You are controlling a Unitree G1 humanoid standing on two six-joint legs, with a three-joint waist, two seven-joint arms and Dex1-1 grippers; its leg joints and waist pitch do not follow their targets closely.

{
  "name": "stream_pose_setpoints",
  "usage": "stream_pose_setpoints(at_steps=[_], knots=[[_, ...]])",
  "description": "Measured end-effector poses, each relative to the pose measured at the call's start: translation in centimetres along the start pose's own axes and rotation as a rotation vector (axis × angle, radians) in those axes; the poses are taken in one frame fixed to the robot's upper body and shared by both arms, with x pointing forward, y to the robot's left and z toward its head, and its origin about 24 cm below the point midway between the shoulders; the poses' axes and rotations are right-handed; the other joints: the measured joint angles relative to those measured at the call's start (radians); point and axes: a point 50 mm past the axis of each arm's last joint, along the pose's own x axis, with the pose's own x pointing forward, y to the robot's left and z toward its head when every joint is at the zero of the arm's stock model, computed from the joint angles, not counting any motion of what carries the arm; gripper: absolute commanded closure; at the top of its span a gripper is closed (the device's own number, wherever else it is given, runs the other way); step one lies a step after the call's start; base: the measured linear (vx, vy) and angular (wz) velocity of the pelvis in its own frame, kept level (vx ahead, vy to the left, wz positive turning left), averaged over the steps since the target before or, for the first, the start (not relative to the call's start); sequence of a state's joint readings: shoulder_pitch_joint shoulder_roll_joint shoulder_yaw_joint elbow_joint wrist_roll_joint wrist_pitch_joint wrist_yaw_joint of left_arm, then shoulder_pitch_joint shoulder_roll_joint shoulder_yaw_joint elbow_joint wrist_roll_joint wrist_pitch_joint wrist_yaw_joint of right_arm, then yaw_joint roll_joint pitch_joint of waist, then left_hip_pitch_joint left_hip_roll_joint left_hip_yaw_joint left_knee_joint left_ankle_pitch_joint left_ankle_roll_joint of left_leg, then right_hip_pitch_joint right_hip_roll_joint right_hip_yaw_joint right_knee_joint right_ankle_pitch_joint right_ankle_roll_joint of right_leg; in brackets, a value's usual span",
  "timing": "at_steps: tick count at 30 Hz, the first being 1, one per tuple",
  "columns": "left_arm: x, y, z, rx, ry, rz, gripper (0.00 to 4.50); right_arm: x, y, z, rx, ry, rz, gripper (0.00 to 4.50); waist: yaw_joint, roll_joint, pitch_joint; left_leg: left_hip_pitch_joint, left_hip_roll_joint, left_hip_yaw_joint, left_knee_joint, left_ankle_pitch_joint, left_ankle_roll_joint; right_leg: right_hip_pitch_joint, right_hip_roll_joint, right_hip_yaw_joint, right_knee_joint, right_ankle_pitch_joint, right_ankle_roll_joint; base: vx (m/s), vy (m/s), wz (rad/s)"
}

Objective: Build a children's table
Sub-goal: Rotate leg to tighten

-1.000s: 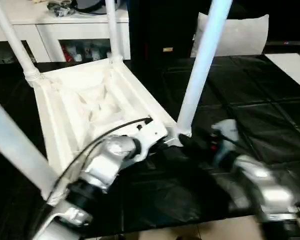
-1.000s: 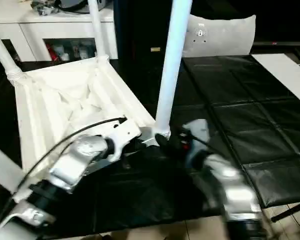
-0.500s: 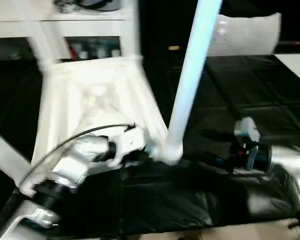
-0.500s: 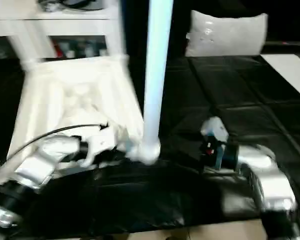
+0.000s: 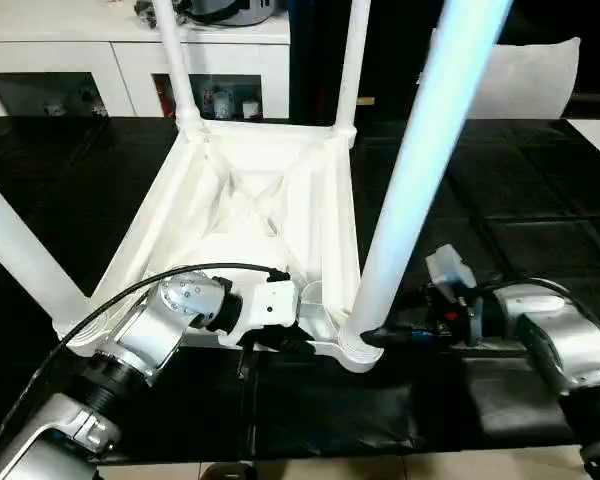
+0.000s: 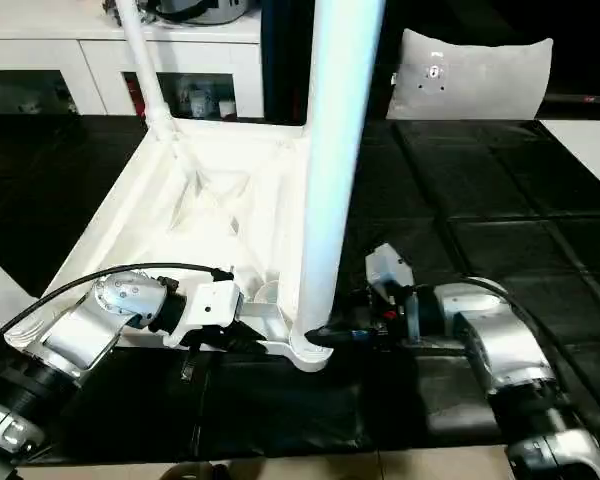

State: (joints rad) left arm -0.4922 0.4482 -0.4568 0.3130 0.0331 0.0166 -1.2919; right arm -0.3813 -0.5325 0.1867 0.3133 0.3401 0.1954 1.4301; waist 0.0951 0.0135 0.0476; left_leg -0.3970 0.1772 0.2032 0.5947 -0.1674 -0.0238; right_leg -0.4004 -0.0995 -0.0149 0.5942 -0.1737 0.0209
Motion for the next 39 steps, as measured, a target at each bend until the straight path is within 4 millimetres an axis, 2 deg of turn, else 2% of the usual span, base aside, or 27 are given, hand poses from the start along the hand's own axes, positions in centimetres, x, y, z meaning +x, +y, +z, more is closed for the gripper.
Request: stream_pose_setpoints(at_steps=[2,10,12,15,18,21,23,24,26,27,28,29,30,31,32,33,34,35,36,37,39], knots=[[0.0,0.1,0.0,-0.001,0.000,-0.003,4.50,0.0,-0.1,0.0,0.000,0.001,0.006,2.53,0.000,0.000,0.000,0.000,0.000,0.000,0.000,0.000,0.000,0.000,0.000,0.000,0.000,0.000,0.000,0.000,0.000,0.00],[0.1,0.1,0.0,-0.006,-0.008,0.003,4.50,-0.1,0.2,-0.2,0.010,-0.008,0.001,2.59,0.003,0.000,0.000,0.000,0.000,0.000,0.001,0.000,0.000,0.000,0.000,0.000,0.000,0.000,0.000,0.000,0.000,0.00],[0.3,0.1,0.1,-0.042,-0.022,0.012,4.50,0.0,0.8,-0.6,0.035,-0.016,-0.033,2.59,0.007,0.000,0.000,0.001,0.000,0.000,0.001,0.000,0.000,0.001,0.000,0.000,0.000,-0.001,0.000,0.000,0.000,0.00],[0.4,0.0,0.1,-0.090,-0.025,0.035,4.50,0.5,1.1,-0.6,0.052,-0.022,-0.089,2.59,0.004,0.000,-0.001,0.004,0.000,0.000,0.001,0.000,0.000,0.004,0.000,0.001,0.000,-0.001,0.000,0.000,0.000,0.00],[0.4,0.5,-0.4,-0.163,-0.005,0.146,4.50,1.7,0.6,-0.7,0.101,-0.070,-0.262,2.59,-0.015,0.000,-0.001,0.012,0.000,0.000,0.000,0.000,-0.001,0.006,0.000,0.001,0.001,-0.007,0.009,0.000,0.000,0.00],[1.2,1.3,-0.3,-0.233,0.001,0.282,4.50,2.9,-0.4,-0.5,0.163,-0.123,-0.480,2.59,-0.055,0.001,-0.002,0.012,-0.002,-0.005,0.000,0.001,-0.001,0.002,0.000,-0.001,-0.003,-0.008,0.012,-0.062,0.007,-0.15],[2.3,2.0,0.1,-0.314,0.001,0.394,4.50,4.0,-1.3,-0.3,0.223,-0.155,-0.664,2.59,-0.081,0.001,-0.002,0.012,-0.003,-0.014,0.000,0.001,-0.002,0.002,0.000,-0.007,-0.012,-0.009,0.013,-0.061,0.024,-0.21],[2.7,2.4,0.4,-0.336,0.007,0.430,4.50,4.4,-1.8,-0.1,0.231,-0.154,-0.725,2.59,-0.094,0.003,-0.001,0.012,-0.003,-0.019,0.000,0.000,-0.002,0.002,-0.001,-0.015,-0.019,-0.009,0.013,-0.063,0.028,-0.22],[3.4,2.7,0.7,-0.368,0.005,0.480,4.50,5.1,-2.4,0.2,0.249,-0.150,-0.802,2.59,-0.117,0.008,0.002,0.010,-0.005,-0.037,-0.002,-0.001,-0.003,0.009,-0.011,-0.049,-0.039,-0.010,0.012,-0.062,0.043,-0.23],[3.7,2.7,0.7,-0.378,0.005,0.492,4.50,5.2,-2.5,0.2,0.262,-0.153,-0.824,2.59,-0.121,0.011,0.004,0.011,-0.003,-0.044,-0.005,-0.001,-0.004,0.016,-0.013,-0.062,-0.049,-0.010,0.012,0.000,0.000,0.00],[3.9,2.7,0.8,-0.386,0.005,0.503,4.50,5.3,-2.6,0.2,0.276,-0.161,-0.846,2.03,-0.123,0.016,0.009,0.011,-0.001,-0.050,-0.012,-0.003,-0.006,0.026,-0.011,-0.081,-0.048,-0.021,-0.002,-0.091,0.009,-0.01],[4.0,2.8,0.8,-0.389,0.010,0.512,4.50,5.4,-2.7,0.1,0.287,-0.170,-0.861,2.03,-0.116,0.015,0.015,0.015,-0.001,-0.044,-0.023,-0.003,-0.006,0.025,-0.014,-0.082,-0.012,-0.049,-0.022,-0.091,0.009,-0.01],[4.3,3.0,1.1,-0.389,0.012,0.515,4.50,5.4,-2.7,-0.1,0.300,-0.174,-0.875,1.89,-0.104,0.005,0.013,0.016,-0.001,-0.029,-0.026,-0.003,-0.006,0.031,-0.015,-0.072,0.040,-0.088,-0.040,-0.072,-0.061,0.22],[4.6,3.2,1.6,-0.369,0.012,0.523,4.50,5.3,-2.9,0.0,0.306,-0.196,-0.914,1.83,-0.073,-0.028,0.013,0.027,-0.003,0.008,-0.034,-0.003,-0.007,0.014,-0.013,-0.027,0.068,-0.090,-0.019,0.017,-0.135,0.22],[4.8,3.2,1.8,-0.365,0.011,0.528,4.50,5.3,-3.1,0.1,0.308,-0.208,-0.926,1.60,-0.063,-0.039,0.018,0.022,-0.009,0.002,0.001,-0.025,-0.021,-0.001,-0.019,-0.025,0.065,-0.082,0.000,0.082,-0.146,0.03],[4.8,3.2,1.8,-0.363,0.015,0.530,4.50,5.4,-3.1,0.2,0.307,-0.213,-0.930,1.52,-0.043,-0.023,0.014,0.022,-0.010,-0.049,0.052,-0.042,-0.011,0.002,-0.010,-0.026,0.065,-0.081,0.002,0.081,-0.092,-0.16],[4.8,3.3,1.8,-0.358,0.016,0.531,4.50,5.4,-3.1,0.3,0.301,-0.221,-0.931,1.52,-0.036,-0.004,0.005,0.032,-0.017,-0.080,0.041,-0.048,-0.032,-0.003,-0.007,-0.040,0.064,-0.080,0.001,0.086,-0.006,-0.19],[4.7,3.4,2.0,-0.348,0.018,0.535,4.50,5.4,-3.0,0.3,0.298,-0.230,-0.933,1.47,-0.040,0.000,0.004,0.029,-0.016,-0.082,0.033,-0.043,-0.050,-0.005,-0.008,-0.043,0.060,-0.078,0.001,0.000,0.000,0.00],[4.8,3.4,2.3,-0.331,0.017,0.537,4.50,5.2,-2.9,0.3,0.285,-0.238,-0.935,1.34,-0.043,0.000,0.002,0.032,-0.014,-0.073,0.015,-0.032,-0.046,-0.006,-0.002,-0.036,0.046,-0.067,-0.012,0.000,0.000,0.00],[4.6,3.5,2.2,-0.316,0.021,0.540,4.50,5.1,-2.9,0.4,0.278,-0.241,-0.933,1.19,-0.043,-0.005,0.003,0.030,-0.010,-0.069,0.011,-0.028,-0.045,-0.005,0.007,-0.030,0.032,-0.040,-0.023,0.000,0.000,0.00],[4.3,3.4,2.0,-0.283,0.031,0.532,4.50,4.7,-2.7,0.3,0.253,-0.230,-0.905,1.03,-0.046,-0.008,0.003,0.029,-0.006,-0.062,0.010,-0.028,-0.045,-0.002,0.009,-0.030,0.015,-0.003,-0.025,0.000,0.000,0.00]])
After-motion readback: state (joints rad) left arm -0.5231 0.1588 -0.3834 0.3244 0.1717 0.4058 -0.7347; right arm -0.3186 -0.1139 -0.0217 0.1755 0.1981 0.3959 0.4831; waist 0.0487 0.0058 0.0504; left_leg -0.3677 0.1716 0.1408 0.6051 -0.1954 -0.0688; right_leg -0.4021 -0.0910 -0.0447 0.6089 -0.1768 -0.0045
